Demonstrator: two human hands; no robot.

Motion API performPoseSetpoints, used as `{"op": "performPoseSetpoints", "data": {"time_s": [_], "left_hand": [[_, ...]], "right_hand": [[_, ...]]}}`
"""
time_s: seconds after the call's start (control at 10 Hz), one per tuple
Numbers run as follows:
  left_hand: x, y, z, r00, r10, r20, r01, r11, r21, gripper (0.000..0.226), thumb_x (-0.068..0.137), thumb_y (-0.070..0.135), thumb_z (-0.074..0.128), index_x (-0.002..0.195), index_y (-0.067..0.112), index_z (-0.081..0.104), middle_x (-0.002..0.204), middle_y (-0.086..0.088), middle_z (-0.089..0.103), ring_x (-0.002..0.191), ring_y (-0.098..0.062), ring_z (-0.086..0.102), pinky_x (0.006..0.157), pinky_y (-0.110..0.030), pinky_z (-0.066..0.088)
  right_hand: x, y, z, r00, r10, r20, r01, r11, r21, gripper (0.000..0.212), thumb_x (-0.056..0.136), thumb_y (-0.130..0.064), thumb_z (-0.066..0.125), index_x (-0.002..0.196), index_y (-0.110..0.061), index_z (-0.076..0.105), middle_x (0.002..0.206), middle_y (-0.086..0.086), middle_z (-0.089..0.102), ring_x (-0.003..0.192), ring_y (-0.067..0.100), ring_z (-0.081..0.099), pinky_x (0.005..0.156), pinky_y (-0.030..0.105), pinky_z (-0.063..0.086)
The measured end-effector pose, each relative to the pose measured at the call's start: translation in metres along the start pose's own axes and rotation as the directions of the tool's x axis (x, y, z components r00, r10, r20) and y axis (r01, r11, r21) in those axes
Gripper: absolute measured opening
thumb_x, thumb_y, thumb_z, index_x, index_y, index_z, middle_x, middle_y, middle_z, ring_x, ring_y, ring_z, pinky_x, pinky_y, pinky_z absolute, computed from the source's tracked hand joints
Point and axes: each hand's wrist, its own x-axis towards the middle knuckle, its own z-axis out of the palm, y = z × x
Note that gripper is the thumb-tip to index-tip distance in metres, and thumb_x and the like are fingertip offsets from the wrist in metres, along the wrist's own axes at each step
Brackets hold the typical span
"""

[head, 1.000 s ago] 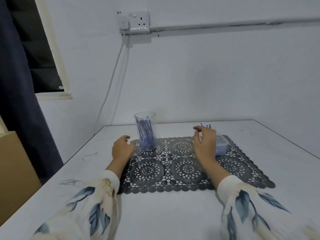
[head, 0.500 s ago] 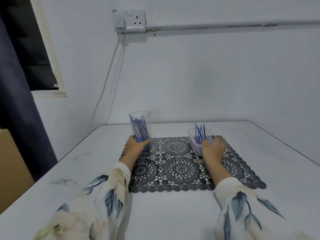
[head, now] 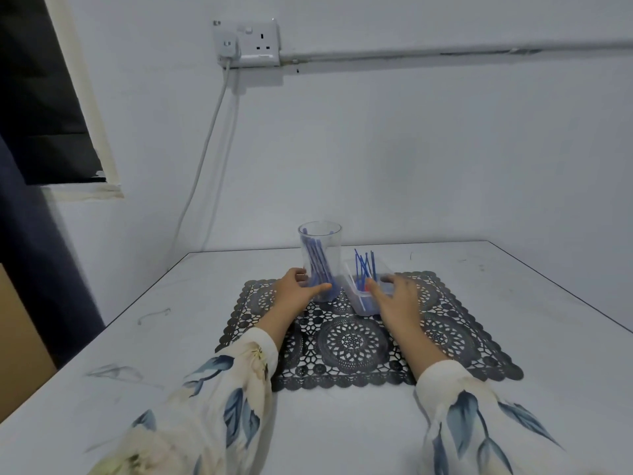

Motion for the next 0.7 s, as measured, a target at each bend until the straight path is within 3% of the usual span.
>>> {"op": "performPoseSetpoints", "data": {"time_s": [0.2, 0.4, 0.5, 0.6, 0.7], "left_hand": [[-0.002, -0.003, 0.004, 0.999, 0.050, 0.001, -0.050, 0.999, -0.005, 0.074, 0.068, 0.033, 0.081, 0.131, 0.011, 0.048, 0.120, -0.008, 0.055, 0.104, -0.020, 0.054, 0.086, -0.030, 0.048], [-0.008, 0.004, -0.002, 0.999, 0.025, 0.044, -0.031, 0.991, 0.133, 0.073, 0.072, 0.023, 0.080, 0.134, 0.007, 0.045, 0.123, -0.010, 0.056, 0.103, -0.020, 0.055, 0.088, -0.029, 0.046], [-0.028, 0.013, -0.019, 0.996, 0.035, 0.079, -0.054, 0.965, 0.256, 0.051, 0.074, 0.022, 0.078, 0.119, 0.007, 0.058, 0.106, -0.005, 0.063, 0.092, -0.015, 0.059, 0.083, -0.025, 0.049], [-0.069, 0.030, -0.046, 0.974, 0.047, 0.219, -0.109, 0.954, 0.279, 0.029, 0.079, 0.026, 0.074, 0.103, 0.013, 0.066, 0.092, 0.002, 0.067, 0.081, -0.009, 0.063, 0.072, -0.019, 0.050], [-0.128, 0.037, -0.079, 0.907, 0.096, 0.411, -0.164, 0.978, 0.132, 0.020, 0.081, 0.033, 0.071, 0.098, 0.024, 0.069, 0.090, 0.005, 0.071, 0.080, -0.007, 0.066, 0.077, -0.024, 0.051]], "right_hand": [[-0.003, -0.002, -0.002, 1.000, -0.027, 0.009, 0.027, 1.000, -0.007, 0.047, 0.078, -0.050, 0.066, 0.111, -0.017, 0.060, 0.119, 0.009, 0.041, 0.110, 0.022, 0.044, 0.088, 0.027, 0.036], [-0.006, -0.006, -0.008, 0.997, 0.001, 0.075, -0.001, 1.000, 0.004, 0.051, 0.080, -0.050, 0.064, 0.119, -0.019, 0.055, 0.125, 0.010, 0.039, 0.118, 0.024, 0.041, 0.095, 0.030, 0.035], [-0.007, -0.010, -0.019, 0.989, 0.029, 0.146, -0.013, 0.993, -0.114, 0.053, 0.082, -0.046, 0.063, 0.126, -0.020, 0.050, 0.129, 0.011, 0.045, 0.120, 0.026, 0.042, 0.099, 0.035, 0.036], [-0.020, -0.025, -0.044, 0.968, 0.074, 0.239, -0.052, 0.994, -0.097, 0.044, 0.084, -0.029, 0.062, 0.126, -0.017, 0.053, 0.127, 0.007, 0.053, 0.111, 0.022, 0.051, 0.094, 0.035, 0.041], [-0.053, -0.036, -0.073, 0.988, 0.021, 0.154, -0.037, 0.994, 0.102, 0.033, 0.085, -0.024, 0.063, 0.118, -0.025, 0.058, 0.119, 0.000, 0.059, 0.094, 0.014, 0.059, 0.078, 0.031, 0.048]]}}
